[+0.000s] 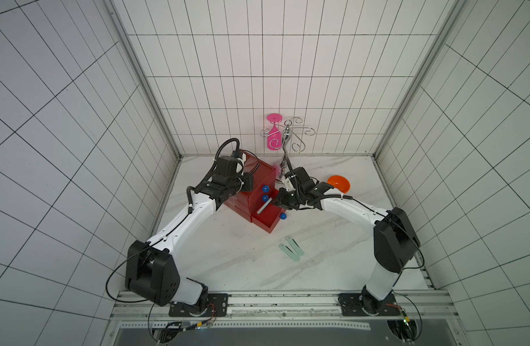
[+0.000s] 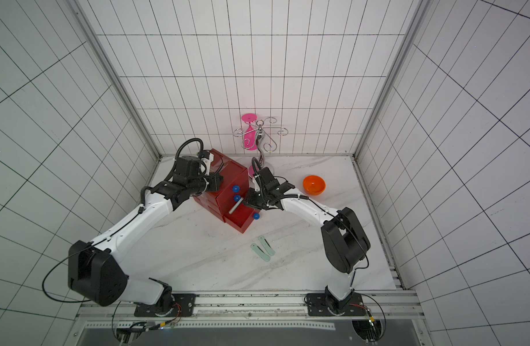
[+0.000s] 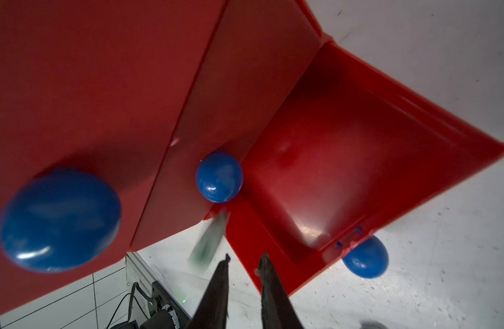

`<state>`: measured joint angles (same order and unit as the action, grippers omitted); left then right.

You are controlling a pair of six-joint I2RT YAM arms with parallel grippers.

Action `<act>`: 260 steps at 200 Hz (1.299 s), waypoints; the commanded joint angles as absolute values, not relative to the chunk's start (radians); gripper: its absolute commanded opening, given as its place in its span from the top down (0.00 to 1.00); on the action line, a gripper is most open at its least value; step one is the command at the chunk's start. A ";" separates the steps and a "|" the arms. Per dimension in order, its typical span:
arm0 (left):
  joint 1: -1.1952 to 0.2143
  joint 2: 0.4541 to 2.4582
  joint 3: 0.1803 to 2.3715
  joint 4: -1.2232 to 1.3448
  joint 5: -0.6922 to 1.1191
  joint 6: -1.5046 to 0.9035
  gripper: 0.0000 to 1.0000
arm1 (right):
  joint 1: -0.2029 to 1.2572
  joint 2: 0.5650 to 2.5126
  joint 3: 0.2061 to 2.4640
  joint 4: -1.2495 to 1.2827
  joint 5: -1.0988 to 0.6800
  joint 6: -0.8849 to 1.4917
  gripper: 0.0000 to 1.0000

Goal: Place the fruit knives into the drawer by color
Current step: Place the fruit knife in the drawer, then pick up the fruit knife from the center of the board.

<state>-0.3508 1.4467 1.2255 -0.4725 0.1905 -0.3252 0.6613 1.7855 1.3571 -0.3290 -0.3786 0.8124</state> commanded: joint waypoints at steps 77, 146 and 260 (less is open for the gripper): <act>-0.321 1.506 1.150 -0.747 0.134 -0.327 1.00 | 0.654 1.813 1.325 -0.267 -0.405 0.850 0.78; -0.321 1.506 1.148 -0.747 0.133 -0.328 1.00 | 0.655 1.703 1.297 -0.439 -0.353 0.721 0.77; -0.321 1.511 1.149 -0.747 0.130 -0.328 1.00 | 0.670 1.514 1.153 -0.759 -0.224 0.464 0.74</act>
<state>-0.3447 1.4467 1.2236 -0.4709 0.2039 -0.3252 0.6617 1.5608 1.2354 -0.6704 -0.2672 0.5301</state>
